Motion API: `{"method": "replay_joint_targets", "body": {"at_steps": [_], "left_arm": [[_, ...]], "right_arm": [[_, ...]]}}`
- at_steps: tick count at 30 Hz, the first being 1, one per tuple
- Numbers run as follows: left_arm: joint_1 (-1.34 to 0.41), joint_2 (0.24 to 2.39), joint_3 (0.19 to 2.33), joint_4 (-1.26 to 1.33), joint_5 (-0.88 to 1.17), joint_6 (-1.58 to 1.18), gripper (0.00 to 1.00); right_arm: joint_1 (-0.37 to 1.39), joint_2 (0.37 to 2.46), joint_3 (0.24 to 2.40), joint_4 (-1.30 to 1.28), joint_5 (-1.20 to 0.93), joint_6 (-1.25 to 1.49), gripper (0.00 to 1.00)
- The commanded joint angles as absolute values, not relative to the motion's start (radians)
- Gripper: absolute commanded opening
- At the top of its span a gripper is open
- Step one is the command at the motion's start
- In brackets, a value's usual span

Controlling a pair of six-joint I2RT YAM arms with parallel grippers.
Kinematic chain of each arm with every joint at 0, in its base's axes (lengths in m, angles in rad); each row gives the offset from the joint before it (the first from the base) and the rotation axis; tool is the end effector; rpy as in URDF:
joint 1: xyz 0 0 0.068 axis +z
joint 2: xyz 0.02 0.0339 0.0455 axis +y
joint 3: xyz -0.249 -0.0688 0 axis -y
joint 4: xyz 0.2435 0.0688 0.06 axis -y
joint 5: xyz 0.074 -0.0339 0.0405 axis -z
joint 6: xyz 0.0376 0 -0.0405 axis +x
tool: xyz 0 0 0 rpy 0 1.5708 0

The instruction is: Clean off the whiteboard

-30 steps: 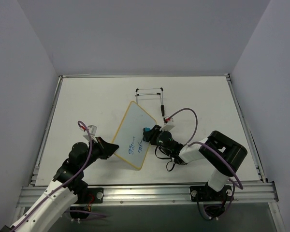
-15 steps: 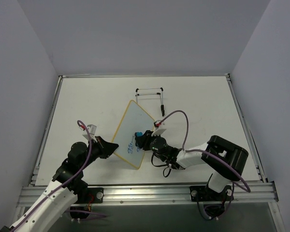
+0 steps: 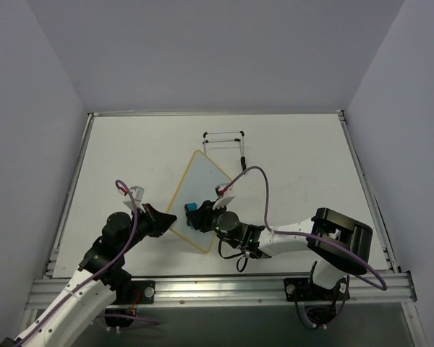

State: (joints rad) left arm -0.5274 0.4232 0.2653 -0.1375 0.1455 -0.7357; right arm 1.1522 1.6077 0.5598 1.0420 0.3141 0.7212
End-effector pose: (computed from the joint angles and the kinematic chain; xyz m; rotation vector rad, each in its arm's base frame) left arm 0.1262 -0.0798 0.2044 -0.0998 1.9864 -0.9857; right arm 0.1377 0.2808 0.1807 -0.1017 1.7104 1.1967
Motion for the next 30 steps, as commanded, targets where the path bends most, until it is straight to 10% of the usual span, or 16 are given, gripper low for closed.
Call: {"method": "replay_joint_targets", "body": {"at_steps": [1,30], "left_arm": [[-0.557,0.426,0.285,-0.11,0.319,-0.653,0.02],[-0.558,0.436,0.284,-0.098,0.334,-0.657,0.02]], "right_arm": [[1.134,1.634,0.609,0.873,0.369,0.745,0.01],[0.852,1.623,0.706,0.813,0.173,0.646,0.02]]}}
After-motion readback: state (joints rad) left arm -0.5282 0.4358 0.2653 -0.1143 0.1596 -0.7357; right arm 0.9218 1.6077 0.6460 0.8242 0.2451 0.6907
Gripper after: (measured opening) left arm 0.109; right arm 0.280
